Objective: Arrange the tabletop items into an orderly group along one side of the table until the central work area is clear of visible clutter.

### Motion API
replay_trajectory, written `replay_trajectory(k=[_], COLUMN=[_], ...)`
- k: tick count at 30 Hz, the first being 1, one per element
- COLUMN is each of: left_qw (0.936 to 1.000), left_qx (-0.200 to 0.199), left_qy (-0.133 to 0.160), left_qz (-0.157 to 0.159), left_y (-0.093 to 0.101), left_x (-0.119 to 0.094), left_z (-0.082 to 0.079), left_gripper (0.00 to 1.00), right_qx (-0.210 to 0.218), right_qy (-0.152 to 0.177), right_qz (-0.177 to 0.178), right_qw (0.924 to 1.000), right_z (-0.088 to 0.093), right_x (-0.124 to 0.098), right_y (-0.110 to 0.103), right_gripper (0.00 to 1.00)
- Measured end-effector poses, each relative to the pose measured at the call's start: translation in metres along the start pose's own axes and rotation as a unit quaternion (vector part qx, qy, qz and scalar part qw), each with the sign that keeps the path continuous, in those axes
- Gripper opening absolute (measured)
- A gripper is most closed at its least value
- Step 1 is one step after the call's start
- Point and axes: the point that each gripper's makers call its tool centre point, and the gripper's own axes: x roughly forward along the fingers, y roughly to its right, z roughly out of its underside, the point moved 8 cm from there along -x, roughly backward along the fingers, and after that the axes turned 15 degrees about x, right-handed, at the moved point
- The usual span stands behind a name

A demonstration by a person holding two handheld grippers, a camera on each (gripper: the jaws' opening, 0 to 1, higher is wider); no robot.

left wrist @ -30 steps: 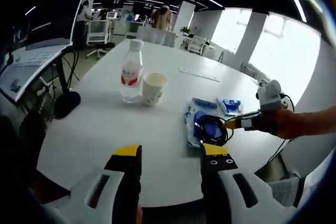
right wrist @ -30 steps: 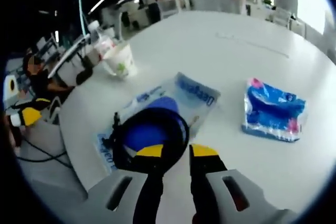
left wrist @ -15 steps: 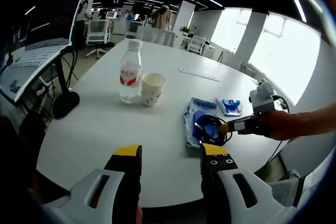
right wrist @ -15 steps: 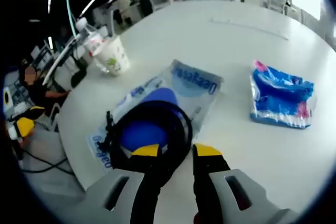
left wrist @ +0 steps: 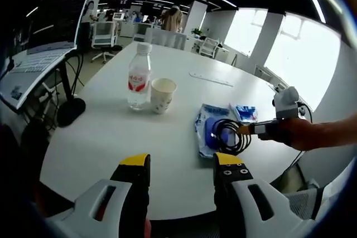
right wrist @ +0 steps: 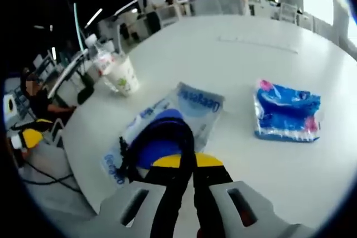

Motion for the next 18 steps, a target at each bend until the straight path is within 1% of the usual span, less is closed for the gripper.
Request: replay_trajectory(k=[3, 6, 12, 18], left_qw=[0.9999, 0.9998, 0.9995, 0.9994], left_qx=[0.010, 0.016, 0.023, 0.023], left_qy=[-0.002, -0.003, -0.008, -0.011], left_qz=[0.006, 0.011, 0.019, 0.025], left_y=[0.004, 0.007, 0.012, 0.016], left_x=[0.002, 0.003, 0.004, 0.005], left_z=[-0.003, -0.003, -0.002, 0.000], left_gripper=[0.45, 0.45, 0.45, 0.45], right_qx=[0.004, -0.006, 0.007, 0.004], right_qy=[0.012, 0.019, 0.034, 0.049], right_qz=[-0.011, -0.018, -0.023, -0.020], right_qw=[0.9999, 0.9996, 0.9991, 0.9986], right_z=[-0.003, -0.003, -0.002, -0.002], right_x=[-0.005, -0.010, -0.023, -0.042], right_y=[-0.003, -0.005, 0.000, 0.010], right_gripper=[0.02, 0.01, 0.01, 0.01])
